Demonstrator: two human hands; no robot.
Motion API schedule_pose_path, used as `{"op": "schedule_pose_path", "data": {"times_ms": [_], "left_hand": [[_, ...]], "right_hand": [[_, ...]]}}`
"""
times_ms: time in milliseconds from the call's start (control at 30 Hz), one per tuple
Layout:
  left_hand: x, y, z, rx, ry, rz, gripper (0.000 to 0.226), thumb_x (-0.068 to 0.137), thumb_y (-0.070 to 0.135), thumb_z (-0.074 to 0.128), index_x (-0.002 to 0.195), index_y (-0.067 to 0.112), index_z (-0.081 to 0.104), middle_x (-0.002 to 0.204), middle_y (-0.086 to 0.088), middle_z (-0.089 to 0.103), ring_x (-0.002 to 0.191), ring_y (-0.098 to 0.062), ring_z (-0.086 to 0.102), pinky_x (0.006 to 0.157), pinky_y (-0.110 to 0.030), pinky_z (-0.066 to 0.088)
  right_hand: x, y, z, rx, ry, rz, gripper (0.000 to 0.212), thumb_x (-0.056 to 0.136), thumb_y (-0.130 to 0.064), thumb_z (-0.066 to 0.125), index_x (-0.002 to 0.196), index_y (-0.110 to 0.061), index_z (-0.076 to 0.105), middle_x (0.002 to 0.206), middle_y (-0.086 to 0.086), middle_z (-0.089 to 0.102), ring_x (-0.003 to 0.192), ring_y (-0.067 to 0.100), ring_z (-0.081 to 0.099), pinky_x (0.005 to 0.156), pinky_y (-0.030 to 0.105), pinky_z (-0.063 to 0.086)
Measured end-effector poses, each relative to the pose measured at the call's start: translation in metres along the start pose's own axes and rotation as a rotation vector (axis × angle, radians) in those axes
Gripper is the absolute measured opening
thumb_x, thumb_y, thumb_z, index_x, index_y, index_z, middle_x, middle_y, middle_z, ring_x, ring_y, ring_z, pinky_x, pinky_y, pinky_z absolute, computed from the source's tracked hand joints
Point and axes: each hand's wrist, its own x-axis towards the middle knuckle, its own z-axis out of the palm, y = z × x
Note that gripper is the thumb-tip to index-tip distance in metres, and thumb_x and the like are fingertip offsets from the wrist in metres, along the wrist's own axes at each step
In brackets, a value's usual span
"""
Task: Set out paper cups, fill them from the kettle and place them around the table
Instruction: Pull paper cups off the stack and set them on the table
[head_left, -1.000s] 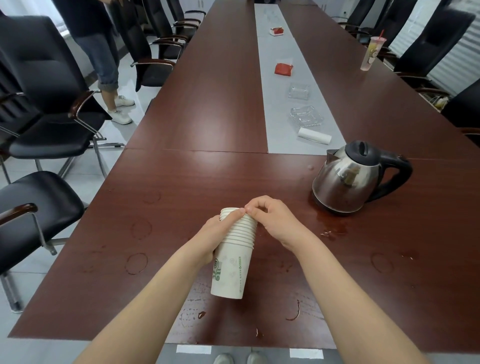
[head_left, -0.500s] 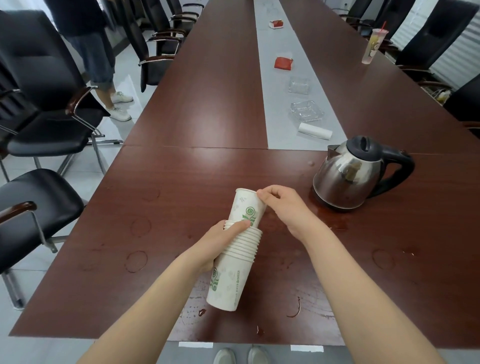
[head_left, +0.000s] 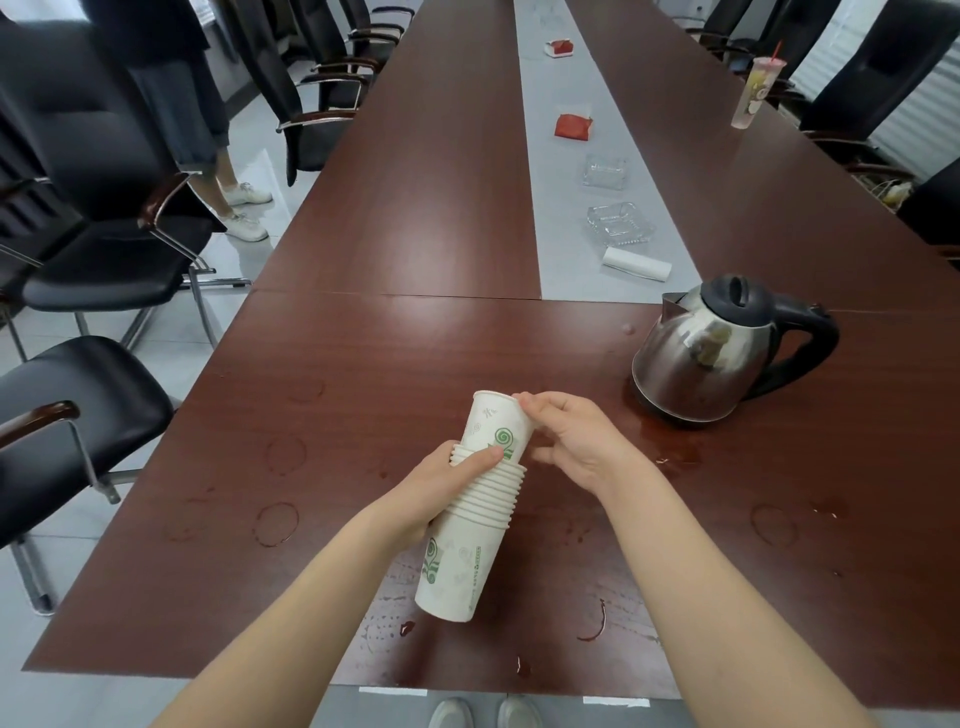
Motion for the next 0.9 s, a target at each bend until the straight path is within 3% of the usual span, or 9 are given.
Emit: {"op": "schedule_pose_path", "data": {"times_ms": [133,233,333,400,533,667,767,900], "left_hand": [[0.003,-0.001,-0.002,-0.005,-0.046,0.013,0.048,0.079,0.047,0.069,0.106,0.008,0.063,0.095,-0.009,0.072,0.084,-0.020,0.069,0.076,-0.035,0.056],[0.007,-0.012,-0.011,-0.021,-0.021,-0.017,0.063,0.076,0.051,0.073,0.113,0.001,0.061,0.100,-0.014,0.071,0.087,-0.025,0.069,0.075,-0.036,0.055],[0.010,-0.027,-0.024,-0.031,0.078,-0.061,0.074,0.067,0.058,0.077,0.111,0.001,0.059,0.098,-0.014,0.071,0.085,-0.024,0.070,0.069,-0.033,0.055],[0.011,-0.036,-0.030,-0.041,0.165,-0.085,0.084,0.060,0.063,0.078,0.115,0.003,0.057,0.099,-0.013,0.071,0.085,-0.023,0.071,0.067,-0.031,0.055],[0.013,-0.046,-0.034,-0.043,0.227,-0.079,0.078,0.062,0.063,0.077,0.114,0.008,0.059,0.096,-0.009,0.072,0.084,-0.020,0.071,0.069,-0.031,0.055],[0.017,-0.044,-0.033,-0.018,0.237,-0.055,0.091,0.053,0.070,0.076,0.116,0.007,0.057,0.100,-0.010,0.071,0.085,-0.020,0.071,0.067,-0.030,0.055],[0.016,-0.039,-0.027,-0.023,0.191,-0.018,0.081,0.064,0.063,0.075,0.117,0.003,0.057,0.095,-0.009,0.071,0.080,-0.018,0.070,0.062,-0.026,0.053],[0.015,-0.036,-0.023,-0.012,0.188,0.028,0.048,0.086,0.043,0.065,0.106,0.000,0.057,0.083,-0.007,0.066,0.071,-0.014,0.065,0.058,-0.024,0.051]], "right_hand": [[0.000,-0.005,0.001,0.055,0.025,-0.066,0.020,0.088,-0.011,0.062,0.069,-0.008,0.067,0.093,0.005,0.067,0.090,0.018,0.062,0.081,0.038,0.055],[0.002,-0.010,-0.007,0.064,0.082,-0.129,0.015,0.088,-0.009,0.062,0.074,-0.007,0.066,0.088,0.001,0.069,0.085,0.014,0.065,0.078,0.029,0.056],[0.005,-0.006,-0.020,-0.051,0.157,-0.159,0.008,0.086,-0.012,0.066,0.079,-0.012,0.069,0.111,0.002,0.064,0.103,0.019,0.061,0.095,0.038,0.048],[0.005,0.002,-0.027,-0.155,0.195,-0.159,0.010,0.086,-0.013,0.067,0.076,-0.015,0.069,0.118,0.001,0.060,0.111,0.019,0.057,0.098,0.036,0.045],[0.004,0.030,-0.039,-0.321,0.251,-0.150,0.020,0.085,-0.010,0.067,0.066,-0.013,0.065,0.128,0.008,0.057,0.111,0.016,0.054,0.095,0.026,0.038],[0.004,0.049,-0.046,-0.466,0.269,-0.152,0.024,0.083,-0.013,0.070,0.060,-0.019,0.066,0.134,0.007,0.052,0.111,0.014,0.052,0.098,0.029,0.037],[0.002,0.060,-0.047,-0.521,0.265,-0.157,0.023,0.083,-0.013,0.070,0.063,-0.021,0.065,0.139,0.000,0.045,0.115,0.010,0.044,0.092,0.021,0.028],[-0.003,0.076,-0.046,-0.501,0.239,-0.177,0.024,0.082,-0.009,0.071,0.061,-0.017,0.064,0.145,0.000,0.040,0.123,0.008,0.039,0.095,0.016,0.024]]}}
